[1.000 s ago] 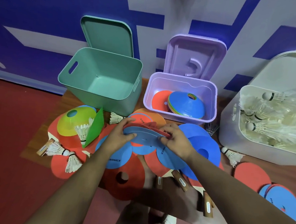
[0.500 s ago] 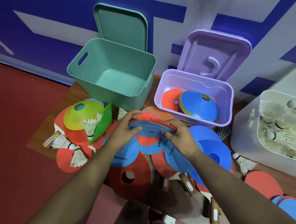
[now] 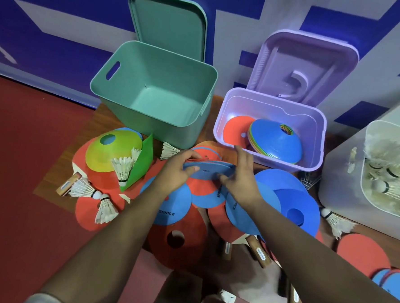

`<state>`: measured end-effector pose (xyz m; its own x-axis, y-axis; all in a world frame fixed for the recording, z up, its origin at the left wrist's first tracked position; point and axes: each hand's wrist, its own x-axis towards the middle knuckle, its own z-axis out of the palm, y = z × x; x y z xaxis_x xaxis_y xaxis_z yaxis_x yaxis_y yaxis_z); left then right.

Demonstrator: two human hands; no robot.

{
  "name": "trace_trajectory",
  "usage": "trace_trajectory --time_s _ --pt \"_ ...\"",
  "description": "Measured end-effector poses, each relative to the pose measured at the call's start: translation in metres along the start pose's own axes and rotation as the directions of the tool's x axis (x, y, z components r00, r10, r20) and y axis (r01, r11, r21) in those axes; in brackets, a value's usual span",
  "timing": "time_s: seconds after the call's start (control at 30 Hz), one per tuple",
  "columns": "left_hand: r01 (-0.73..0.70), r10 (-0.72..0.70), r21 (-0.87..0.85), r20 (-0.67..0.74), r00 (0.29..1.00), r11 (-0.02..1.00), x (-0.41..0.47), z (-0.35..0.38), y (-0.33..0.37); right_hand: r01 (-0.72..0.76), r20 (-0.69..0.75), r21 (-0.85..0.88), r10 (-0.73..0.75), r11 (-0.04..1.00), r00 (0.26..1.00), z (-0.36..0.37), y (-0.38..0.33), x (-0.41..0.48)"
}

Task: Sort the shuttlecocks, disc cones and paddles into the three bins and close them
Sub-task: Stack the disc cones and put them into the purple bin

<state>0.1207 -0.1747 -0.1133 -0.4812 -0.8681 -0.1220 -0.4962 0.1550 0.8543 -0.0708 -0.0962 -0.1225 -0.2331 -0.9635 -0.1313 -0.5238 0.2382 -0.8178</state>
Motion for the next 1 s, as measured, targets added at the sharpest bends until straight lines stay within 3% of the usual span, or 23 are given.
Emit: trace_trajectory --time_s 0.1,0.27,0.37,0.5,0.6,0.73,0.8,0.9,1.0 --pt "-0.024 0.024 0.006 -0.012 1.0 1.0 -0.005 0.001 0.0 0.03 0.086 -0.022 -0.028 0.999 0.996 0.003 -0.002 -0.001" --pt "0.0 -0.029 -0.213 -0.134 0.991 0.977 -0.008 -0.018 0.021 0.102 -0.026 0.017 -0.101 0.995 0.995 -0.016 -0.029 0.0" --pt "0.017 -0.122 -0.492 -0.183 0.975 0.871 -0.014 -0.03 0.046 0.044 -0.004 0.308 -0.044 0.95 0.999 -0.039 -0.048 -0.009" --pt "0.062 -0.191 -0.752 -0.087 0.978 0.657 -0.013 -0.026 0.078 -0.081 0.031 0.608 0.079 0.79 0.996 -0.051 -0.061 -0.013" --pt "0.118 -0.266 -0.761 -0.074 0.961 0.638 -0.001 -0.024 0.095 -0.134 -0.024 0.63 0.191 0.765 0.981 -0.06 -0.067 -0.005" --pt "0.203 -0.236 -0.583 0.02 0.972 0.787 0.025 -0.028 0.102 -0.242 -0.074 0.645 0.374 0.725 0.924 -0.078 -0.07 0.009" --pt "0.235 -0.237 -0.5 0.06 0.97 0.834 0.04 -0.03 0.108 -0.283 -0.085 0.56 0.393 0.779 0.915 -0.085 -0.062 0.022" --pt "0.222 -0.25 -0.456 -0.002 0.968 0.862 0.067 -0.033 0.112 -0.31 -0.138 0.359 0.379 0.88 0.915 -0.098 -0.057 0.043" --pt "0.211 -0.239 -0.344 -0.041 0.97 0.915 0.095 -0.031 0.103 -0.313 -0.26 -0.139 0.27 0.939 0.927 -0.107 -0.032 0.067"
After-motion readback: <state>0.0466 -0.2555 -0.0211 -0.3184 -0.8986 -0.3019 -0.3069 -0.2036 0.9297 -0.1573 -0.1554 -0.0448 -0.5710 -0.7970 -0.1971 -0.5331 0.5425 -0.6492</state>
